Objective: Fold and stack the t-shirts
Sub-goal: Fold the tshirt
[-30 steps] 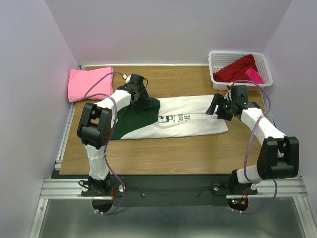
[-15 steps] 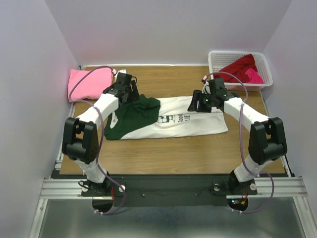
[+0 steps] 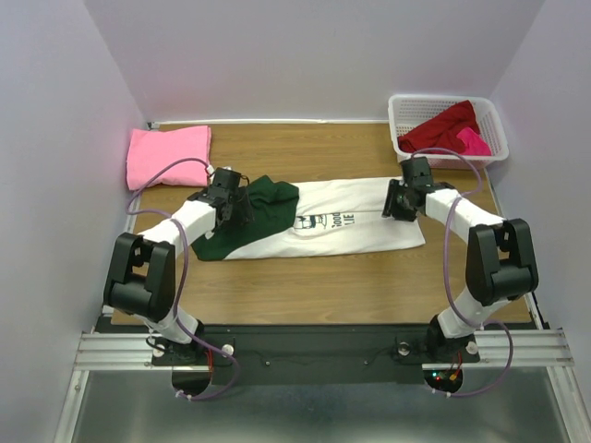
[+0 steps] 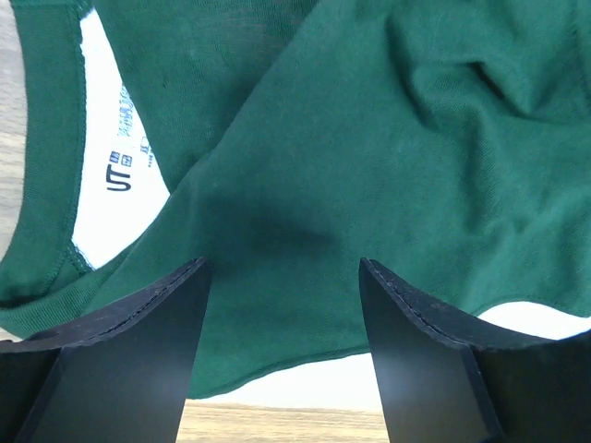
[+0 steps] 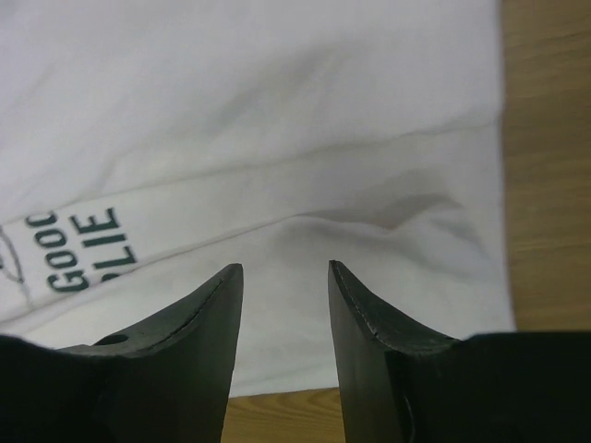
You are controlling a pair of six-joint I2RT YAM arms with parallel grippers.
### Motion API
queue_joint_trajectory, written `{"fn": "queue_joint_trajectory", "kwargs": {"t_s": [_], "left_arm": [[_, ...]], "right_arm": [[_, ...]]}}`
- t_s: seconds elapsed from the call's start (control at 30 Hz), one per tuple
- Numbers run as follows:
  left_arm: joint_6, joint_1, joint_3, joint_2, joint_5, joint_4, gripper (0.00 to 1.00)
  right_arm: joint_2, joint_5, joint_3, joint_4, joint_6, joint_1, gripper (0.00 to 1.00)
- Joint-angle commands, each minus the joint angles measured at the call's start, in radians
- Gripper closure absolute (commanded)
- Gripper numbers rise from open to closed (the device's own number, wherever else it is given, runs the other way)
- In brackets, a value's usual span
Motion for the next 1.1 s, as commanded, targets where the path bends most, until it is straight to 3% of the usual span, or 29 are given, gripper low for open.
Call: {"fn": "queue_joint_trajectory", "kwargs": {"t_s": [0.0,0.17,0.33,0.57,1.07], "left_arm": [[0.007,0.018,0.031,-0.028,-0.005,0.027,0.24],[0.033,0.038,0.060,0.019,-0.005,0.038,0.24],[0.050,0.043,0.078,0.070,0.017,0.044,0.24],[0.059,0.040,0.082,0.099,0.036,0.055,0.24],[0.079,0.042,0.088,0.125,0.036,0.086,0.24]], "right_arm": [[-0.064,0.201,0.034,0.006,-0.040,-0.032,0.52],[-0.067,0.264,0.037,0.003,-0.062,-0.077,0.49],[-0.040,0.215,0.039,0.001,-0.105,-0.118,0.45],[-0.060,0.089,-0.004,0.044,-0.278,-0.156,0.45],[0.041,0.068,0.013,0.058,-0.413,-0.169,0.50]]}}
